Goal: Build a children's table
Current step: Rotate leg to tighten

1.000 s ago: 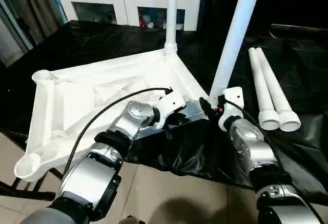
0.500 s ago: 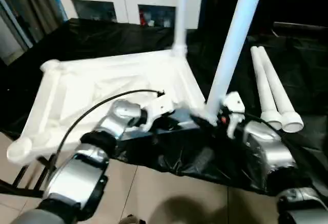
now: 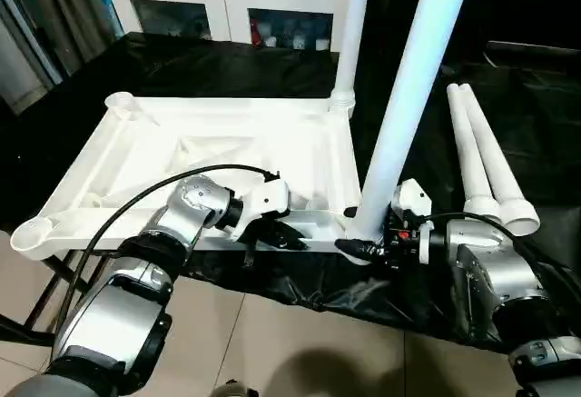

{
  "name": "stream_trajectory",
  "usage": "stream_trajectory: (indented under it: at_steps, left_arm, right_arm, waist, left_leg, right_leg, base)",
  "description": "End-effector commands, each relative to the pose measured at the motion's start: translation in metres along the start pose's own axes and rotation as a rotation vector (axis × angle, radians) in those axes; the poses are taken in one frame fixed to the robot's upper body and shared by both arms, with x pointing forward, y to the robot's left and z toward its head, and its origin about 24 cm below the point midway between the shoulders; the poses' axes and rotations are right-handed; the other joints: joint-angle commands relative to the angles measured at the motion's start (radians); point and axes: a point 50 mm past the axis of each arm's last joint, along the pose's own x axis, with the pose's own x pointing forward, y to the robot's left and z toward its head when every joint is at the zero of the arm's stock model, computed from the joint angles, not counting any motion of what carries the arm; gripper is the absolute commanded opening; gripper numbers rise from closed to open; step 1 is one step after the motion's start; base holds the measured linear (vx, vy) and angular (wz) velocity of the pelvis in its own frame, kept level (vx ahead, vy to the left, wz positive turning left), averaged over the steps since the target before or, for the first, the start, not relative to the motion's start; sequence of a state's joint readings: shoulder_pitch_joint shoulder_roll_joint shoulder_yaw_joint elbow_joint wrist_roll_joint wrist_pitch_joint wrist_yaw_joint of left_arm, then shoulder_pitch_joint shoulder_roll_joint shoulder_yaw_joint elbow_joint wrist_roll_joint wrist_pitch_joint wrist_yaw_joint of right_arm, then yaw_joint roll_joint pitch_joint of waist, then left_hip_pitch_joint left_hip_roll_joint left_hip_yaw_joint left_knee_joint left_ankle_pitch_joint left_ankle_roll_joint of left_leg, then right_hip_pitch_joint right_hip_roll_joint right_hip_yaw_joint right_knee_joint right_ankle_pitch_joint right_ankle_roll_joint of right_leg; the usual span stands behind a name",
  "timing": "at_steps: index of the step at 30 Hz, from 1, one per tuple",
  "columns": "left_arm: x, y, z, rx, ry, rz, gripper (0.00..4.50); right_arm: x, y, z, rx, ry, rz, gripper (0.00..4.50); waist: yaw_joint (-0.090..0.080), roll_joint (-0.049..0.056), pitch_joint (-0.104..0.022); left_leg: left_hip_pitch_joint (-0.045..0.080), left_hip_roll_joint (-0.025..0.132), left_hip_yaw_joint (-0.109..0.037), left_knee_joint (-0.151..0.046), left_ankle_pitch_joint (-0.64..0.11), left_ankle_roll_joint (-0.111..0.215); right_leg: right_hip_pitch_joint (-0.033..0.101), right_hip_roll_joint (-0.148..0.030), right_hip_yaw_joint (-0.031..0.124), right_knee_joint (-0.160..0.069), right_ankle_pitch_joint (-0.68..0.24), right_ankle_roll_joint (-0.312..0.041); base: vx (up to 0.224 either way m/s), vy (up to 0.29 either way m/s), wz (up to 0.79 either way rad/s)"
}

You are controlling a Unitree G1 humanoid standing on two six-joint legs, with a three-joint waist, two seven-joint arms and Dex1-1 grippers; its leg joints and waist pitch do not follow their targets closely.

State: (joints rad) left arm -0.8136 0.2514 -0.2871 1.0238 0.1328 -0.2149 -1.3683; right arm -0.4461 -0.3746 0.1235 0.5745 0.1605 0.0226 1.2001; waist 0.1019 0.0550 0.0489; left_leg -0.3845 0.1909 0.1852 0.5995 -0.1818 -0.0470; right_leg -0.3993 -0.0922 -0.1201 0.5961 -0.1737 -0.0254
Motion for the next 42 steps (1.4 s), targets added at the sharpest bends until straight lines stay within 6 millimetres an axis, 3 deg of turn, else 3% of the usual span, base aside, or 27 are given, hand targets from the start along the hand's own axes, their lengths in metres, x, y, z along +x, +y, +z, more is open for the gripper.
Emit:
stream_trajectory:
  at_steps: [1, 3, 4, 7, 8, 9, 11, 12, 13, 14, 16, 18, 19, 20, 24, 25, 29, 37, 38, 39, 42]
  left_arm:
    - [0.014, -0.003, 0.006, 0.019, -0.009, -0.037, 0.00]
    - [0.015, -0.001, 0.007, 0.004, -0.019, -0.003, 0.00]
    - [0.019, 0.005, 0.010, -0.029, -0.029, 0.076, 0.00]
    - [0.023, 0.011, 0.012, -0.061, -0.014, 0.168, 0.00]
    - [0.023, 0.011, 0.012, -0.061, -0.014, 0.168, 0.00]
    - [0.029, 0.018, 0.019, -0.098, -0.031, 0.255, 0.00]
    - [0.035, 0.022, 0.025, -0.117, -0.045, 0.314, 0.00]
    - [0.041, 0.026, 0.032, -0.129, -0.056, 0.377, 0.00]
    - [0.046, 0.027, 0.036, -0.133, -0.061, 0.403, 0.00]
    - [0.049, 0.028, 0.039, -0.135, -0.064, 0.431, 0.00]
    - [0.052, 0.029, 0.041, -0.136, -0.064, 0.459, 0.00]
    - [0.057, 0.029, 0.044, -0.123, -0.067, 0.476, 0.00]
    - [0.057, 0.028, 0.045, -0.116, -0.068, 0.477, 0.00]
    - [0.058, 0.028, 0.045, -0.103, -0.067, 0.464, 0.00]
    - [0.054, 0.026, 0.040, -0.066, -0.048, 0.425, 0.00]
    - [0.054, 0.026, 0.040, -0.066, -0.048, 0.425, 0.00]
    - [0.040, 0.019, 0.027, 0.007, -0.021, 0.316, 0.00]
    - [0.023, 0.010, 0.018, 0.042, -0.043, 0.145, 0.00]
    - [0.021, 0.008, 0.016, 0.044, -0.039, 0.116, 0.00]
    - [0.018, 0.006, 0.014, 0.050, -0.034, 0.087, 0.00]
    - [0.015, 0.003, 0.011, 0.053, -0.020, 0.037, 0.00]
  right_arm:
    - [0.014, 0.008, -0.002, 0.011, 0.002, 0.024, 2.86]
    - [0.015, 0.006, -0.003, 0.023, -0.011, -0.028, 2.86]
    - [0.019, -0.001, -0.004, 0.045, -0.038, -0.166, 2.78]
    - [0.023, -0.008, -0.007, 0.071, -0.048, -0.325, 2.76]
    - [0.023, -0.008, -0.007, 0.071, -0.048, -0.325, 2.76]
    - [0.029, -0.015, -0.008, 0.113, -0.062, -0.479, 2.76]
    - [0.034, -0.018, -0.008, 0.155, -0.073, -0.585, 2.75]
    - [0.041, -0.021, -0.008, 0.203, -0.085, -0.682, 2.75]
    - [0.046, -0.022, -0.007, 0.221, -0.087, -0.730, 2.75]
    - [0.050, -0.022, -0.005, 0.227, -0.089, -0.765, 2.75]
    - [0.054, -0.023, -0.003, 0.224, -0.094, -0.786, 2.75]
    - [0.059, -0.024, 0.004, 0.182, -0.115, -0.809, 2.75]
    - [0.060, -0.024, 0.006, 0.170, -0.125, -0.805, 3.31]
    - [0.061, -0.024, 0.008, 0.166, -0.139, -0.796, 3.31]
    - [0.059, -0.025, 0.013, 0.153, -0.166, -0.730, 3.52]
    - [0.059, -0.025, 0.013, 0.153, -0.166, -0.730, 3.82]
    - [0.042, -0.027, 0.011, 0.095, -0.132, -0.582, 3.82]
    - [0.019, -0.012, 0.005, -0.010, -0.045, -0.223, 3.82]
    - [0.016, -0.007, 0.003, -0.019, -0.025, -0.152, 3.82]
    - [0.013, -0.004, 0.002, -0.025, -0.005, -0.096, 3.82]
    - [0.008, 0.001, -0.001, -0.044, 0.038, -0.013, 3.82]
  waist:
    - [0.003, -0.014, -0.072]
    - [0.002, -0.013, -0.070]
    - [0.000, -0.011, -0.068]
    - [-0.010, -0.013, -0.062]
    - [-0.010, -0.013, -0.062]
    - [-0.016, -0.013, -0.061]
    - [-0.020, -0.015, -0.061]
    - [-0.021, -0.015, -0.060]
    - [-0.023, -0.008, -0.061]
    - [-0.023, -0.003, -0.062]
    - [-0.022, -0.007, -0.064]
    - [-0.021, -0.004, -0.067]
    - [-0.019, -0.005, -0.070]
    - [-0.017, -0.001, -0.071]
    - [-0.017, -0.003, -0.073]
    - [-0.018, -0.003, -0.073]
    - [-0.018, -0.005, -0.072]
    - [-0.008, -0.002, -0.075]
    - [-0.007, -0.013, -0.075]
    - [-0.004, -0.008, -0.074]
    - [-0.002, -0.010, -0.072]
  left_leg:
    - [0.015, 0.054, -0.019, -0.067, -0.173, 0.107]
    - [0.017, 0.054, -0.018, -0.068, -0.182, 0.101]
    - [0.018, 0.055, -0.018, -0.070, -0.198, 0.089]
    - [0.027, 0.049, -0.021, -0.076, -0.260, 0.044]
    - [0.027, 0.049, -0.021, -0.076, -0.260, 0.044]
    - [0.025, 0.047, -0.022, -0.077, -0.268, 0.039]
    - [0.028, 0.044, -0.024, -0.077, -0.277, 0.032]
    - [0.026, 0.042, -0.022, -0.076, -0.269, 0.032]
    - [0.031, 0.044, -0.024, -0.078, -0.272, 0.024]
    - [0.029, 0.043, -0.026, -0.078, -0.267, 0.020]
    - [0.029, 0.042, -0.023, -0.076, -0.264, 0.031]
    - [0.024, 0.042, -0.022, -0.075, -0.243, 0.040]
    - [0.022, 0.042, -0.021, -0.074, -0.222, 0.052]
    - [0.019, 0.041, -0.020, -0.071, -0.207, 0.065]
    - [0.014, 0.042, -0.020, -0.069, -0.181, 0.095]
    - [0.014, 0.043, -0.020, -0.069, -0.184, 0.099]
    - [0.009, 0.042, -0.018, -0.067, -0.183, 0.115]
    - [0.012, 0.053, -0.018, -0.065, -0.177, 0.130]
    - [0.012, 0.052, -0.016, -0.064, -0.178, 0.135]
    - [0.012, 0.052, -0.015, -0.063, -0.175, 0.143]
    - [0.012, 0.051, -0.015, -0.064, -0.184, 0.136]
  right_leg:
    - [0.056, -0.079, 0.059, -0.067, -0.179, -0.228]
    - [0.054, -0.079, 0.059, -0.069, -0.195, -0.226]
    - [0.053, -0.080, 0.059, -0.073, -0.225, -0.220]
    - [0.048, -0.081, 0.058, -0.093, -0.364, -0.181]
    - [0.048, -0.081, 0.058, -0.093, -0.364, -0.181]
    - [0.048, -0.081, 0.058, -0.096, -0.388, -0.170]
    - [0.049, -0.081, 0.055, -0.101, -0.418, -0.161]
    - [0.047, -0.080, 0.057, -0.102, -0.420, -0.155]
    - [0.042, -0.080, 0.058, -0.104, -0.418, -0.155]
    - [0.046, -0.079, 0.055, -0.101, -0.402, -0.155]
    - [0.046, -0.078, 0.058, -0.101, -0.363, -0.159]
    - [0.048, -0.079, 0.059, -0.095, -0.315, -0.171]
    - [0.051, -0.077, 0.059, -0.090, -0.275, -0.177]
    - [0.052, -0.078, 0.059, -0.086, -0.243, -0.184]
    - [0.056, -0.077, 0.057, -0.079, -0.196, -0.196]
    - [0.056, -0.077, 0.057, -0.079, -0.196, -0.199]
    - [0.061, -0.075, 0.055, -0.078, -0.198, -0.199]
    - [0.057, -0.075, 0.057, -0.066, -0.147, -0.229]
    - [0.059, -0.075, 0.057, -0.067, -0.140, -0.233]
    - [0.058, -0.077, 0.058, -0.065, -0.142, -0.236]
    - [0.057, -0.078, 0.058, -0.070, -0.179, -0.227]
  base:
    - [0.000, 0.000, 0.00]
    - [0.000, 0.000, 0.00]
    - [0.000, 0.000, 0.00]
    - [0.000, 0.000, 0.00]
    - [0.000, 0.000, 0.00]
    - [0.000, 0.000, 0.00]
    - [0.000, 0.000, 0.00]
    - [0.000, 0.000, 0.00]
    - [0.000, 0.000, 0.00]
    - [0.000, 0.000, 0.00]
    - [0.000, 0.000, 0.00]
    - [0.000, 0.000, 0.00]
    - [0.000, 0.000, 0.00]
    - [0.000, 0.000, 0.00]
    - [0.000, 0.000, 0.00]
    - [0.000, 0.000, 0.00]
    - [0.000, 0.000, 0.00]
    - [0.000, 0.000, 0.00]
    - [0.000, 0.000, 0.00]
    - [0.000, 0.000, 0.00]
    - [0.000, 0.000, 0.00]
